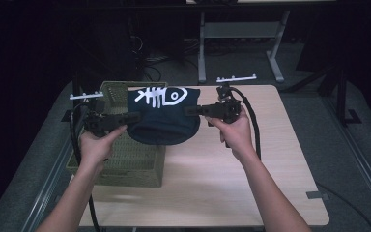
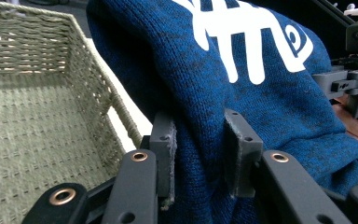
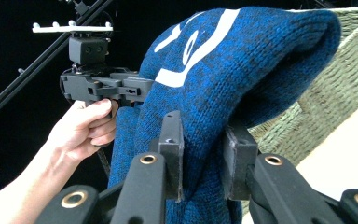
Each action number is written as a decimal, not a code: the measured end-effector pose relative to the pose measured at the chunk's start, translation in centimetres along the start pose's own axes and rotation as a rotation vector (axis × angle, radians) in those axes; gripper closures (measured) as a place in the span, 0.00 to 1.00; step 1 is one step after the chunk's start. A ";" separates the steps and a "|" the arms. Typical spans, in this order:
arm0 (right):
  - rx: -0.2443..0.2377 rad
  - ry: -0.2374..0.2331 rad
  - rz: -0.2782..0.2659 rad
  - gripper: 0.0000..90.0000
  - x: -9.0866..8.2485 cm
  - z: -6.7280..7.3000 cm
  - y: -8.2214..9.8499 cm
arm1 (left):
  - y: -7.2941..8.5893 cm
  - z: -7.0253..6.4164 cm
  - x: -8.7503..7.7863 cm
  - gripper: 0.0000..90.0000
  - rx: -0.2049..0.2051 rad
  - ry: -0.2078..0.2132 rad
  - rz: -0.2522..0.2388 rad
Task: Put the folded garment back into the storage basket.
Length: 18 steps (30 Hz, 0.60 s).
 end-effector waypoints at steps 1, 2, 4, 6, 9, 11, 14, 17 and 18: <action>0.010 -0.001 0.004 0.81 0.2 0.1 0.0 | 0.0 0.1 -0.1 0.76 -0.005 -0.002 -0.001; 0.006 -0.002 0.004 0.81 0.4 0.0 -0.1 | 0.0 0.3 -0.2 0.76 -0.005 -0.003 -0.002; 0.001 -0.003 0.008 0.81 0.7 0.0 -0.2 | 0.1 0.5 -0.4 0.76 -0.013 -0.003 -0.006; 0.000 -0.007 0.011 0.81 1.1 0.0 -0.3 | 0.1 0.8 -0.6 0.76 -0.015 -0.006 -0.007; -0.006 -0.008 0.017 0.81 1.6 0.0 -0.4 | 0.1 1.1 -0.9 0.76 -0.020 -0.014 -0.010; 0.002 -0.012 0.019 0.81 1.9 0.1 -0.5 | 0.1 1.3 -1.2 0.76 -0.022 -0.017 -0.009; 0.000 -0.015 0.019 0.81 2.4 0.1 -0.6 | 0.1 1.6 -1.5 0.76 -0.021 -0.026 -0.010; -0.001 -0.018 0.025 0.81 2.9 0.1 -0.7 | 0.0 1.9 -1.9 0.76 -0.023 -0.034 -0.014; -0.002 -0.021 0.021 0.81 3.1 0.1 -0.8 | 0.0 2.0 -2.0 0.76 -0.023 -0.037 -0.015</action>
Point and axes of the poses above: each handheld gripper's, and its own axes: x roughly forward along the jaws, y roughly out of its underside, z roughly to its left, the point moved 1 cm from there along x, roughly forward along the jaws, and after that the axes turned 12 degrees about -y, right-handed, at the moved point
